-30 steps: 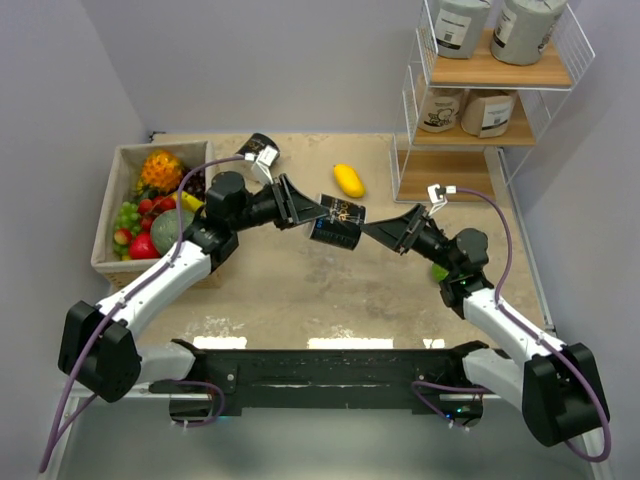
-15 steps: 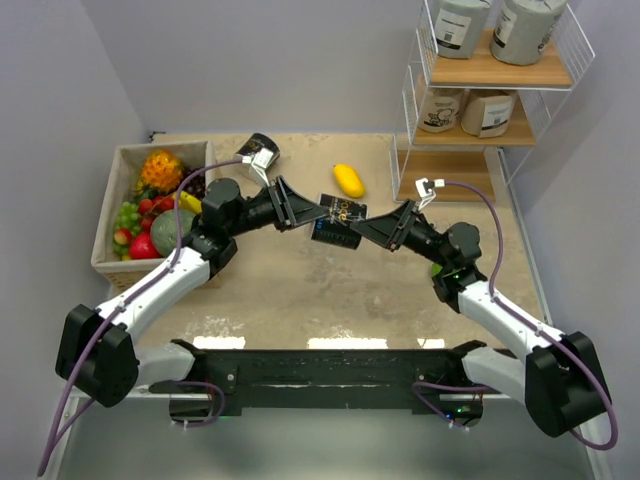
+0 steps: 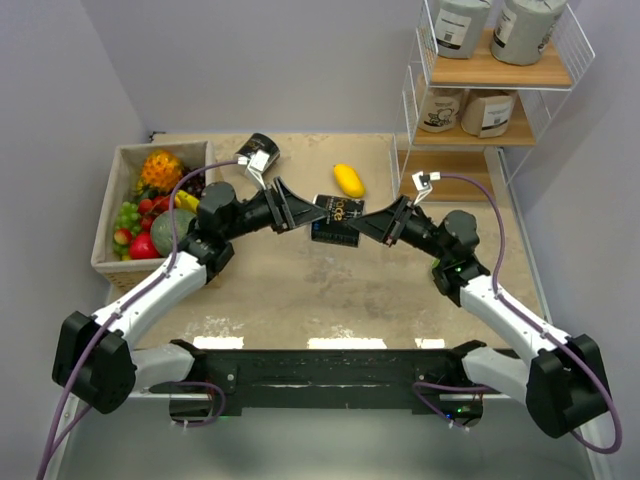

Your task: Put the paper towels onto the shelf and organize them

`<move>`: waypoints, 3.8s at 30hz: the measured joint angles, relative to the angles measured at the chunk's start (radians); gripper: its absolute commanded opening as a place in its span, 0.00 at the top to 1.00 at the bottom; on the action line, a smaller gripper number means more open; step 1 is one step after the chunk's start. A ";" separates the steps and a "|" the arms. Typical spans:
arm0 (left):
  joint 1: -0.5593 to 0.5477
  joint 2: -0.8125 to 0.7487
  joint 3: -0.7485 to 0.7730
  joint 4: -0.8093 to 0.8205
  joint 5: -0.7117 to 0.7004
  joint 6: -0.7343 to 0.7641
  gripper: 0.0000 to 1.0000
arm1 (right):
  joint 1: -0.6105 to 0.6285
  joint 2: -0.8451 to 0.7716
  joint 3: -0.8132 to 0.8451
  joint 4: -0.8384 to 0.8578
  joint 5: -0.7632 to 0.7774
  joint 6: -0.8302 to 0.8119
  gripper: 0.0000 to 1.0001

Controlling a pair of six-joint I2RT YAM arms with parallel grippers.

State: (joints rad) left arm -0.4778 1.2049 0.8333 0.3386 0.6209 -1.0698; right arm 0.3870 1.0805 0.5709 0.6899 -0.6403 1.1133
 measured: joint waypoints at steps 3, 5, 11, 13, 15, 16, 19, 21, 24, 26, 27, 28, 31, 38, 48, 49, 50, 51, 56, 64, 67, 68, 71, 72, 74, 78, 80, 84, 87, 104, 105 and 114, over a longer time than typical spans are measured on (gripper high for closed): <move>0.000 -0.006 0.000 -0.033 -0.016 0.037 0.18 | 0.001 -0.016 0.055 -0.151 0.021 -0.091 0.69; 0.000 -0.010 0.001 -0.059 -0.032 0.060 0.15 | 0.001 -0.027 0.109 -0.286 0.051 -0.169 0.70; 0.011 -0.012 0.023 -0.175 -0.097 0.133 0.10 | 0.000 -0.027 0.247 -0.657 0.213 -0.400 0.71; 0.018 -0.012 0.036 -0.222 -0.129 0.170 0.08 | 0.001 -0.016 0.295 -0.790 0.295 -0.466 0.72; 0.024 -0.012 0.051 -0.280 -0.164 0.204 0.07 | 0.001 0.002 0.340 -0.901 0.379 -0.510 0.72; 0.026 -0.012 0.061 -0.317 -0.188 0.230 0.07 | 0.001 0.015 0.365 -0.958 0.431 -0.529 0.72; 0.028 -0.017 0.091 -0.425 -0.269 0.312 0.06 | 0.000 0.047 0.418 -1.094 0.586 -0.572 0.72; 0.028 -0.030 0.105 -0.486 -0.321 0.365 0.05 | -0.002 0.072 0.445 -1.173 0.684 -0.595 0.72; 0.029 -0.077 0.111 -0.573 -0.423 0.466 0.05 | -0.003 0.126 0.487 -1.264 0.814 -0.623 0.71; 0.029 -0.116 0.111 -0.615 -0.491 0.523 0.05 | -0.009 0.167 0.507 -1.297 0.872 -0.637 0.71; 0.029 -0.138 0.111 -0.634 -0.532 0.554 0.05 | -0.011 0.193 0.518 -1.312 0.900 -0.644 0.71; 0.029 -0.161 0.108 -0.647 -0.573 0.584 0.05 | -0.014 0.212 0.525 -1.318 0.917 -0.646 0.71; 0.031 -0.246 0.058 -0.648 -0.694 0.652 0.05 | -0.021 0.286 0.547 -1.328 0.969 -0.657 0.70; 0.032 -0.367 -0.020 -0.678 -0.825 0.716 0.04 | -0.030 0.392 0.549 -1.298 0.998 -0.671 0.61; 0.032 -0.387 -0.020 -0.678 -0.871 0.734 0.03 | -0.041 0.411 0.651 -1.318 1.043 -0.684 0.31; 0.032 -0.387 -0.020 -0.678 -0.872 0.734 0.03 | -0.045 0.398 0.655 -1.318 1.046 -0.686 0.31; 0.032 -0.387 -0.020 -0.678 -0.872 0.736 0.03 | -0.051 0.381 0.656 -1.320 1.049 -0.686 0.31; 0.032 -0.387 -0.020 -0.678 -0.872 0.739 0.03 | -0.060 0.362 0.656 -1.326 1.050 -0.687 0.32; 0.032 -0.387 -0.020 -0.678 -0.876 0.741 0.03 | -0.183 0.293 0.644 -1.315 1.012 -0.687 0.32; 0.032 -0.399 -0.027 -0.678 -0.886 0.741 0.03 | -0.389 0.281 0.527 -1.229 0.794 -0.629 0.32; 0.032 -0.399 -0.028 -0.678 -0.887 0.741 0.03 | -0.424 0.281 0.480 -1.190 0.721 -0.598 0.32; 0.032 -0.399 -0.028 -0.678 -0.887 0.741 0.03 | -0.440 0.281 0.460 -1.169 0.692 -0.589 0.32; 0.032 -0.399 -0.028 -0.678 -0.886 0.741 0.03 | -0.469 0.281 0.422 -1.127 0.640 -0.567 0.32; 0.032 -0.399 -0.028 -0.678 -0.886 0.741 0.03 | -0.475 0.281 0.409 -1.107 0.624 -0.562 0.32; 0.032 -0.399 -0.028 -0.678 -0.886 0.741 0.03 | -0.480 0.281 0.383 -1.071 0.590 -0.551 0.32; 0.032 -0.399 -0.028 -0.678 -0.886 0.741 0.03 | -0.479 0.282 0.351 -1.029 0.529 -0.543 0.32; 0.032 -0.399 -0.028 -0.678 -0.886 0.741 0.03 | -0.479 0.282 0.346 -1.015 0.512 -0.546 0.32; 0.032 -0.398 -0.028 -0.678 -0.886 0.741 0.03 | -0.479 0.282 0.337 -1.002 0.507 -0.561 0.32; 0.032 -0.396 -0.028 -0.678 -0.886 0.741 0.03 | -0.479 0.282 0.324 -0.993 0.506 -0.573 0.32; 0.032 -0.395 -0.028 -0.678 -0.887 0.741 0.03 | -0.479 0.328 0.284 -0.917 0.462 -0.586 0.53; 0.032 -0.395 -0.028 -0.678 -0.887 0.741 0.03 | -0.479 0.328 0.284 -0.914 0.462 -0.582 0.54; 0.032 -0.396 -0.028 -0.678 -0.886 0.741 0.03 | -0.480 0.325 0.284 -0.903 0.501 -0.530 0.60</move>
State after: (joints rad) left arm -0.4454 0.8093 0.8055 -0.3393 -0.2649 -0.3290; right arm -0.0925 1.4055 0.8551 -0.2127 -0.1390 0.5835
